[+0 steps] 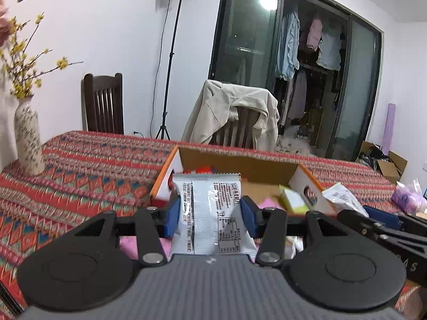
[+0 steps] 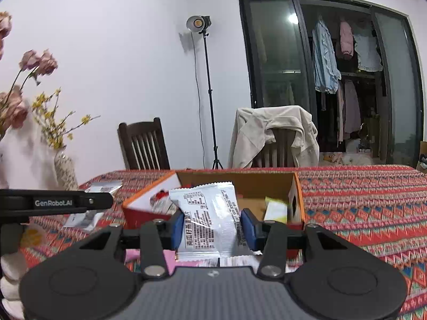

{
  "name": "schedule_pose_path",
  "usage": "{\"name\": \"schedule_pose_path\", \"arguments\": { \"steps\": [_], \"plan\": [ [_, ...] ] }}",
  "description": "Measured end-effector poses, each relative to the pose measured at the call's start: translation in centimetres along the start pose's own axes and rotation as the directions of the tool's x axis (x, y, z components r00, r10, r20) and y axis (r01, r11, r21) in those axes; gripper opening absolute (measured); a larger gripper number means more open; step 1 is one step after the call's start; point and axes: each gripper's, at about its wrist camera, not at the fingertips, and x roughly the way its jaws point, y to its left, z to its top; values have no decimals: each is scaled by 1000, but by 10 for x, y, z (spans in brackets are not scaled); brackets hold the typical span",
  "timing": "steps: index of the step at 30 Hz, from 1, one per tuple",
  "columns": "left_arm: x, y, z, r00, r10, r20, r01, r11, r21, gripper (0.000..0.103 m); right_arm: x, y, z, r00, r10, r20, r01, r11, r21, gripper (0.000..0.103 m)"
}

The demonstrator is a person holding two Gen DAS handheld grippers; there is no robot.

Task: Organize snacks
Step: 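Lift both held white packets and carry them over the cardboard box, then open both grippers to drop the white packets into the box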

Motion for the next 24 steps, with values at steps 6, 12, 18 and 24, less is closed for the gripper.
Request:
{"name": "schedule_pose_path", "arguments": {
  "steps": [6,12,18,24],
  "plan": [
    [27,-10,25,1000,5,31,-5,1000,-2,50,37,-4,27,1000,-30,-3,30,1000,3,44],
    [63,-16,42,1000,19,19,-19,1000,-8,50,81,-10,46,998,-66,-16,66,998,23,44],
    [107,-17,50,998,57,19,-56,998,-37,50,124,-17,50,993,-118,-25,118,993,23,44],
    [150,-8,31,993,114,6,-114,993,-4,50,152,-33,31,989,-146,-27,147,989,26,44]
  ]
}}
